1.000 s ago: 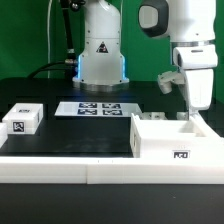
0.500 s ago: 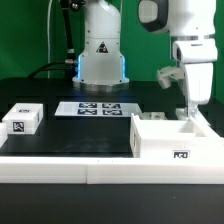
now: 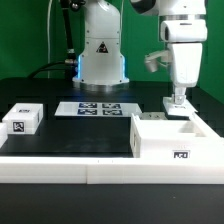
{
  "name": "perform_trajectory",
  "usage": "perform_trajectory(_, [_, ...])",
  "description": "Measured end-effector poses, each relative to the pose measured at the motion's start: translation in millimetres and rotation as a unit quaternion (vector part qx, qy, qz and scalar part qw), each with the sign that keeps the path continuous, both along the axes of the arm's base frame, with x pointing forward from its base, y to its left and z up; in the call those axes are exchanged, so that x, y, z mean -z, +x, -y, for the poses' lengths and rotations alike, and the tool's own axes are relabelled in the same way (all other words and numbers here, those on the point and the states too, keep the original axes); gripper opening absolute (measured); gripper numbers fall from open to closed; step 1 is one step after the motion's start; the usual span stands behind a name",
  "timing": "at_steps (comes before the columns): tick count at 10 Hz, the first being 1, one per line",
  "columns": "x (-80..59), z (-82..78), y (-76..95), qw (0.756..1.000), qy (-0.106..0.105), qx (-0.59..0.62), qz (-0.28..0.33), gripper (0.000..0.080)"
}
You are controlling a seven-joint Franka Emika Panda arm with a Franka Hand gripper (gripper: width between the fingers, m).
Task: Assemble cabinet
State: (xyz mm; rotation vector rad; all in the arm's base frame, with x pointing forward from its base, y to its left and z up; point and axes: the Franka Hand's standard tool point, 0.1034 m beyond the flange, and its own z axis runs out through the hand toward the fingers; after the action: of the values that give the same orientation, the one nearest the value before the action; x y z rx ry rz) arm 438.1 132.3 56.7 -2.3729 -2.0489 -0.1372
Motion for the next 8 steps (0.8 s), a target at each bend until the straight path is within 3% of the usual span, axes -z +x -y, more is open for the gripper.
perform_trajectory(3, [2.8, -1.3, -2.3, 1.000, 0.001, 0.005, -0.004, 0.0070])
perform_trajectory(8, [1.7, 10.5, 12.0, 1.000, -0.002, 0.000, -0.004, 0.0070])
